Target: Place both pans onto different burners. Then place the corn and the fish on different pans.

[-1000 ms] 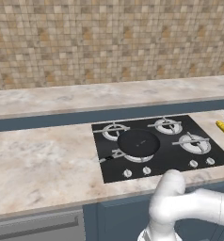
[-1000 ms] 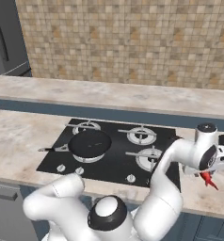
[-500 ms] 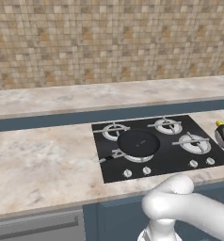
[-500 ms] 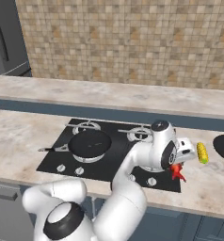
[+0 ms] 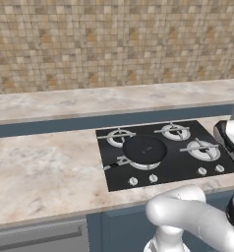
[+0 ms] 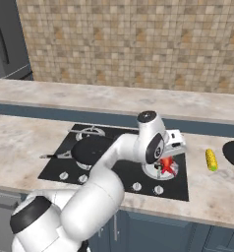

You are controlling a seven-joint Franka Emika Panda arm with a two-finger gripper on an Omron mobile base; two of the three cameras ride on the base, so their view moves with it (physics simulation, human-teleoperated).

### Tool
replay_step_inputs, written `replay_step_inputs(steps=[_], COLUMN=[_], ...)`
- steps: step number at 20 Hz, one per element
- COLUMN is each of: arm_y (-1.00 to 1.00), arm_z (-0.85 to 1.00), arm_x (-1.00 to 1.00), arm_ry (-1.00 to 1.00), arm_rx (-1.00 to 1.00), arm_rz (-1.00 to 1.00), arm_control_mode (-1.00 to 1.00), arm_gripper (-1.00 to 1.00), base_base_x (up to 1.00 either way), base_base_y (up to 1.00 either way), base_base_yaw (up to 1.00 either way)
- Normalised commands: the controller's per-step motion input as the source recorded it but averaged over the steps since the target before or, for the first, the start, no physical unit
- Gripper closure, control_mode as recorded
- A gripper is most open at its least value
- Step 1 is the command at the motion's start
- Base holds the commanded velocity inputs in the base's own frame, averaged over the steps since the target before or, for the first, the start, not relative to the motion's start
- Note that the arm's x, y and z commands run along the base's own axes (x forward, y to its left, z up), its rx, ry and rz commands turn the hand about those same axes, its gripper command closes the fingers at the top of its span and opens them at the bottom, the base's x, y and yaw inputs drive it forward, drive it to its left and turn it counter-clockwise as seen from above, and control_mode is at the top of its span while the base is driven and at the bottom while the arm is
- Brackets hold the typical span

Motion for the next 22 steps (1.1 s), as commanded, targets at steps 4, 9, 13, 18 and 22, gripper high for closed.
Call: replay_step_inputs(steps=[4, 9, 13, 18, 22], arm_y=[1.0, 0.91, 0.54, 0.51, 0.58], arm_z=[0.23, 0.22, 0.28, 0.18, 0.04], arm_x=[0.0, 0.0, 0.0, 0.01, 0.02], arm_ry=[-0.02, -0.02, -0.01, 0.0, 0.0], arm_rx=[0.0, 0.0, 0.0, 0.0, 0.0], arm_rz=[0.0, 0.01, 0.0, 0.0, 0.01], arm_control_mode=[-1.0, -1.0, -1.0, -1.0, -1.0], arm_gripper=[1.0, 1.0, 1.0, 1.0, 1.0], base_base_x=[0.0, 0.0, 0.0, 0.0, 0.0], base_base_y=[0.0, 0.0, 0.0, 0.0, 0.0], base_base_yaw=[0.0, 0.0, 0.0, 0.0, 0.0])
